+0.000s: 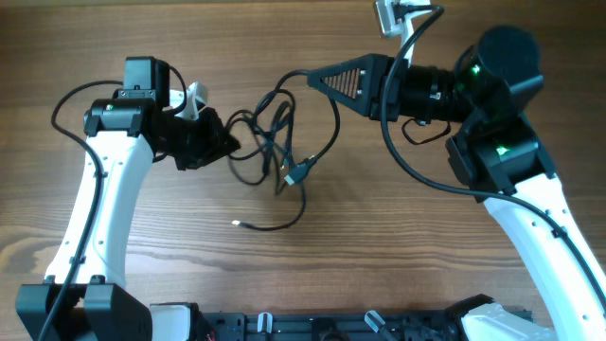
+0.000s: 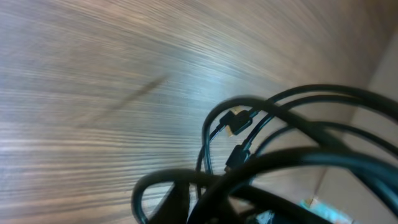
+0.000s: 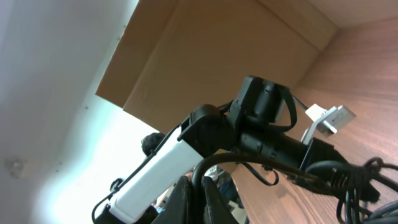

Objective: Untangle cables

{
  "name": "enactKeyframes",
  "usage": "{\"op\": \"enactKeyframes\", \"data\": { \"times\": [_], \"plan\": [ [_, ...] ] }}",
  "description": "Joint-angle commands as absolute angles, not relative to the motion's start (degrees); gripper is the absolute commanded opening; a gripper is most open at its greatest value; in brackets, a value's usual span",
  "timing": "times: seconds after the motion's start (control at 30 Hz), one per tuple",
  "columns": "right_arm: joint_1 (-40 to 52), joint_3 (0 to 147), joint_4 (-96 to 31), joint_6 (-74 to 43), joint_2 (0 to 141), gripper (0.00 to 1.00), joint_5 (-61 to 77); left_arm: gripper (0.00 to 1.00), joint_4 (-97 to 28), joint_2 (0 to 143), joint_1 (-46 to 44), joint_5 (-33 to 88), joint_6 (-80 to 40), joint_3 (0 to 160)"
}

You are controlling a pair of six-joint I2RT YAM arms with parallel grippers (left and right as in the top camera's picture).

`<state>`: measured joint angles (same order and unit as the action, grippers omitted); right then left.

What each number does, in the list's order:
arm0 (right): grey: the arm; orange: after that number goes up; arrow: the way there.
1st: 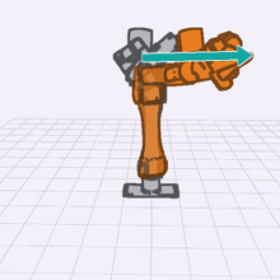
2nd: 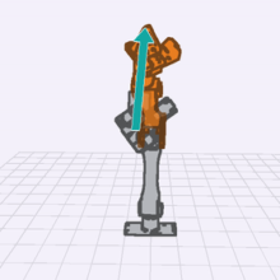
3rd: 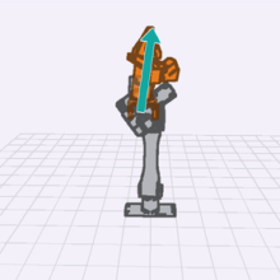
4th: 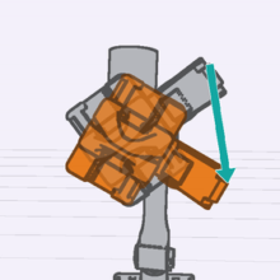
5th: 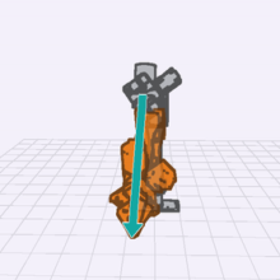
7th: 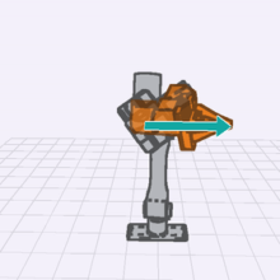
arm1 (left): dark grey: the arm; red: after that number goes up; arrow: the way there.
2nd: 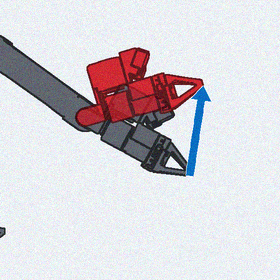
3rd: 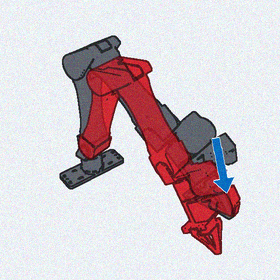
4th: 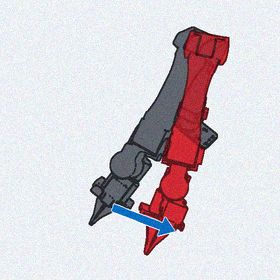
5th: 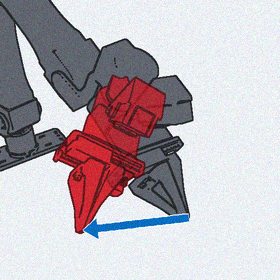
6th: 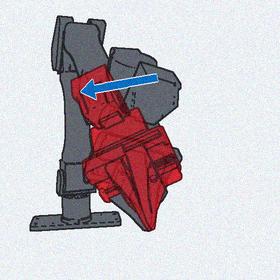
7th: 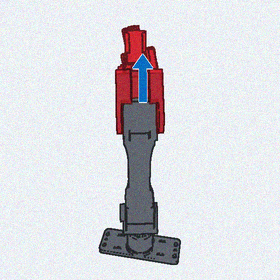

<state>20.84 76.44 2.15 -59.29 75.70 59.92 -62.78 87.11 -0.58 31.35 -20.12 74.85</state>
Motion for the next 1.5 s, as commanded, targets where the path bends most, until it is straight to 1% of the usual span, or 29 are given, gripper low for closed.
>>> {"op": "enactKeyframes", "data": {
  "times": [0.0, 0.07, 0.13, 0.23, 0.3, 0.33, 0.37, 0.43, 0.47, 0.5, 0.53, 0.57, 0.6, 0.63, 0.73, 0.83, 0.93, 0.97, 1.03, 1.07, 1.13, 1.23, 1.3, 1.33, 1.37, 1.4, 1.43, 1.47],
  "plan": [
    [19.29, 77.19, -8.08, -51.22, 75.55, 0.04, 53.30, 0.04, -63.09, 87.35, -0.47, 20.75, -27.75, 75.00],
    [19.05, 77.19, -19.07, -47.57, 75.55, 0.04, 43.27, 0.04, -63.02, 87.33, -0.47, 20.80, -27.90, 75.00],
    [19.05, 77.19, -29.21, -43.42, 75.55, 0.04, 32.08, 0.04, -63.26, 87.31, -0.47, 24.08, -27.53, 75.02],
    [19.05, 77.19, -41.10, -42.96, 75.55, 0.04, 17.34, 0.04, -62.43, 86.76, -0.47, 36.45, -23.35, 75.22],
    [19.05, 77.19, -45.87, -43.03, 75.55, 0.05, 11.64, 0.04, -61.91, 86.28, -0.45, 45.17, -21.45, 75.68],
    [19.05, 77.14, -48.88, -43.00, 75.55, 0.05, 8.49, 0.04, -60.75, 85.93, -0.45, 52.01, -20.27, 75.90],
    [19.05, 77.12, -51.42, -42.98, 75.57, 0.10, 6.24, 0.04, -58.94, 85.45, -0.45, 58.41, -19.68, 75.90],
    [19.05, 77.10, -54.76, -42.78, 75.57, 0.31, 3.57, 0.04, -54.41, 84.73, -0.45, 68.42, -20.25, 75.90],
    [19.05, 76.99, -55.53, -41.87, 75.57, 0.38, 3.38, 0.04, -52.12, 84.47, -0.47, 71.94, -21.04, 75.90],
    [19.05, 76.69, -56.51, -40.82, 75.57, 0.53, 3.60, 0.04, -49.08, 84.18, -0.47, 74.54, -23.73, 75.90],
    [19.05, 76.34, -56.75, -39.77, 75.57, 0.63, 4.45, 0.04, -45.30, 83.83, -0.47, 75.70, -28.77, 75.90],
    [19.05, 76.12, -56.90, -38.92, 75.57, 0.68, 5.39, 0.04, -43.24, 83.59, -0.47, 75.88, -31.40, 75.90],
    [19.07, 75.81, -56.84, -37.21, 75.79, 0.76, 8.19, 0.04, -39.35, 83.05, -0.47, 76.34, -35.79, 75.90],
    [19.11, 75.72, -56.84, -35.90, 76.18, 0.80, 11.33, 0.04, -35.57, 82.21, -0.47, 77.95, -39.13, 75.90],
    [19.20, 75.72, -56.34, -34.48, 77.34, 0.82, 16.95, 0.04, -29.82, 79.64, -0.80, 79.66, -44.07, 75.90],
    [19.88, 75.72, -53.17, -34.46, 79.15, 0.84, 21.06, 0.04, -24.58, 75.61, -3.27, 79.48, -46.74, 75.90],
    [20.75, 75.72, -49.69, -34.41, 81.28, 0.85, 24.73, 0.04, -11.31, 72.64, -6.22, 79.42, -55.13, 75.90],
    [21.26, 75.72, -48.29, -34.26, 82.13, 0.85, 26.85, 0.04, -4.43, 71.92, -7.18, 79.42, -59.55, 75.90],
    [22.09, 75.72, -45.28, -33.50, 83.33, 0.85, 30.15, 0.04, 5.02, 71.44, -8.14, 79.40, -65.58, 75.90],
    [22.33, 75.72, -43.20, -33.01, 83.83, 0.85, 32.21, 0.04, 6.44, 71.44, -8.25, 79.26, -67.16, 75.90],
    [22.33, 75.72, -39.55, -32.97, 84.03, 0.85, 35.55, 0.04, 4.03, 71.68, -8.25, 78.37, -67.55, 75.88],
    [22.33, 75.72, -35.90, -33.10, 84.01, 0.85, 36.49, 0.04, -2.46, 72.38, -8.25, 76.38, -66.83, 75.88],
    [22.33, 75.72, -34.35, -33.19, 84.01, 0.76, 36.69, 0.04, -7.97, 72.82, -8.25, 74.56, -63.59, 75.88],
    [22.33, 75.72, -33.82, -33.12, 83.88, 0.66, 37.30, 0.04, -10.98, 73.06, -8.25, 73.08, -62.15, 75.88],
    [22.33, 75.72, -33.28, -33.12, 83.85, 0.52, 38.35, 0.04, -14.24, 73.32, -8.25, 71.35, -61.17, 75.88],
    [22.26, 75.72, -32.84, -32.97, 83.83, 0.35, 39.44, 0.04, -17.08, 73.67, -8.25, 69.76, -60.36, 75.88],
    [22.28, 75.72, -32.56, -32.95, 83.83, 0.28, 40.69, 0.04, -18.74, 73.91, -8.25, 68.90, -60.34, 75.88],
    [22.31, 75.72, -32.29, -32.60, 83.83, 0.24, 43.35, 0.04, -20.47, 74.35, -8.25, 68.20, -60.38, 75.88]
  ]
}}
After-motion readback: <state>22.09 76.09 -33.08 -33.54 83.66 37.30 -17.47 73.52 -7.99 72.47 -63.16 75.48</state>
